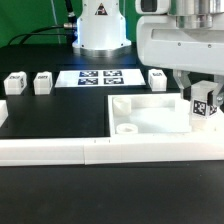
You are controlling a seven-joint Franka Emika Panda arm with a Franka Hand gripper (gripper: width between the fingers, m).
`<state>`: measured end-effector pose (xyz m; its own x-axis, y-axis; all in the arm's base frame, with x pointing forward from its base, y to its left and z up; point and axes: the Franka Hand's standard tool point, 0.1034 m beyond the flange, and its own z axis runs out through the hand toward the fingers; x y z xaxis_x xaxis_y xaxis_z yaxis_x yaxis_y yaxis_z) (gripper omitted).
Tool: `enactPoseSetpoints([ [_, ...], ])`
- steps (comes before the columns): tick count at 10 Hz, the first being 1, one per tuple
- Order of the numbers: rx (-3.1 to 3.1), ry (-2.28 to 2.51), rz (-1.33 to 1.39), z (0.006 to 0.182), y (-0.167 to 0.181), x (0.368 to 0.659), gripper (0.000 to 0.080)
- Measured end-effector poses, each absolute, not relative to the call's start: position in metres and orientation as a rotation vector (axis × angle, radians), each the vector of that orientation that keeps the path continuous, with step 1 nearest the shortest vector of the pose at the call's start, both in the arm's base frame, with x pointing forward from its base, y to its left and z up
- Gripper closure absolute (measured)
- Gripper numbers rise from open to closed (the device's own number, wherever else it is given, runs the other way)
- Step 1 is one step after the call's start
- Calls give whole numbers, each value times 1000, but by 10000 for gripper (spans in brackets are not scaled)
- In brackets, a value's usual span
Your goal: Assemble square table
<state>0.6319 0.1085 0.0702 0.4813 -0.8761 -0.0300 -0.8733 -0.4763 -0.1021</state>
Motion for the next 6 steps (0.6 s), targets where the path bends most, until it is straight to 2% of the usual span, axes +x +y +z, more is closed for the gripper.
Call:
enactPoseSetpoints([
  [1, -2338, 1944, -10, 70, 108, 630, 508],
  [4, -1597, 2541, 86, 71, 111, 629, 504],
  [6, -1618, 2550, 54, 71, 111, 626, 502],
])
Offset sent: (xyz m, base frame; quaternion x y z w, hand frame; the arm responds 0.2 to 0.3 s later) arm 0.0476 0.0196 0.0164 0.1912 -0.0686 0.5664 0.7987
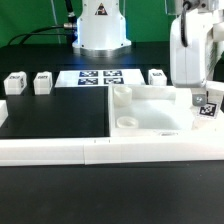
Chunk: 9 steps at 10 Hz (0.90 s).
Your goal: Assemble square table
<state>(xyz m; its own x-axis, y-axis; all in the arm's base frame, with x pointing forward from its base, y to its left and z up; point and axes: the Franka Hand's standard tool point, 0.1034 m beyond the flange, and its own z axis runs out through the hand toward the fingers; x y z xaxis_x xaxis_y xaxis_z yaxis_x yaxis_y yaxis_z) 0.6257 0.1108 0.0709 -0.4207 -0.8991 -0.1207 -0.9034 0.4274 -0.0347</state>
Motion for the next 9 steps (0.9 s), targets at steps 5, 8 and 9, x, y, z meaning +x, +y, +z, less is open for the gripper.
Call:
enactPoseSetpoints([
  [5, -1655, 2527, 59, 71, 112, 625, 175],
  [8, -1726, 2422, 56, 108, 115, 620, 154],
  [9, -1742, 2406, 56, 113, 113, 619, 151],
])
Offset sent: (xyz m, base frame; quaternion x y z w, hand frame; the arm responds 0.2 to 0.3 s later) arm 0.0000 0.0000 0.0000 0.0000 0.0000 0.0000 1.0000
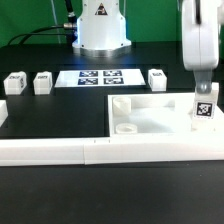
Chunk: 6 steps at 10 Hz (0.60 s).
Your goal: Assemble square table
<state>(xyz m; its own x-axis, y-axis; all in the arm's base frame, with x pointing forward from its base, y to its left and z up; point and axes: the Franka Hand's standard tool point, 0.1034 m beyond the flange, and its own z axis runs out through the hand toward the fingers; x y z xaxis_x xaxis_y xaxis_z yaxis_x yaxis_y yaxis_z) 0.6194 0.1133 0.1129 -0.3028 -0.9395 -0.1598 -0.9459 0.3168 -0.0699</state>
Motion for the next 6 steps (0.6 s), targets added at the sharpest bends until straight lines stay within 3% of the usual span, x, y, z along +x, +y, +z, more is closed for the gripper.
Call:
enactPoseSetpoints([
  [6, -1748, 2410, 57, 108, 114, 618, 151],
])
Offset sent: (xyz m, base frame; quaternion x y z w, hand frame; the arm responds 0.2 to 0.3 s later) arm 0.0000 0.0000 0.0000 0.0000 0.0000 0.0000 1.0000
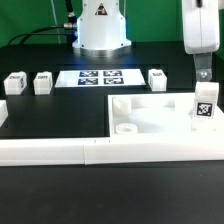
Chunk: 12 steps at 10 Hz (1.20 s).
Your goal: Assemble square table
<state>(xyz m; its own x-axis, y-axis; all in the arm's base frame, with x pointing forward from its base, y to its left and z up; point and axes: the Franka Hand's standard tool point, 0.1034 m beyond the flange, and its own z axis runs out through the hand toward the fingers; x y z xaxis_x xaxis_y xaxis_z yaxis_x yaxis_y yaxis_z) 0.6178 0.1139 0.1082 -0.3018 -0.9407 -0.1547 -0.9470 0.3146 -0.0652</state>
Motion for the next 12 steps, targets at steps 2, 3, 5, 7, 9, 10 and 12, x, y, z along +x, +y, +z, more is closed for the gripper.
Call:
enactPoseSetpoints([
  [2, -1799, 2371, 52, 108, 114, 618, 151],
  [3, -1849, 2327, 52, 111, 118, 612, 151],
  [5, -2071, 2118, 25, 116, 129, 585, 151],
  [7, -2209, 1983, -2, 113, 135, 577, 151],
  [9, -2351, 1814, -22, 113, 133, 577, 151],
  [10, -2405, 1742, -30, 112, 133, 577, 151],
  [12, -2537, 1546, -55, 111, 132, 576, 151],
])
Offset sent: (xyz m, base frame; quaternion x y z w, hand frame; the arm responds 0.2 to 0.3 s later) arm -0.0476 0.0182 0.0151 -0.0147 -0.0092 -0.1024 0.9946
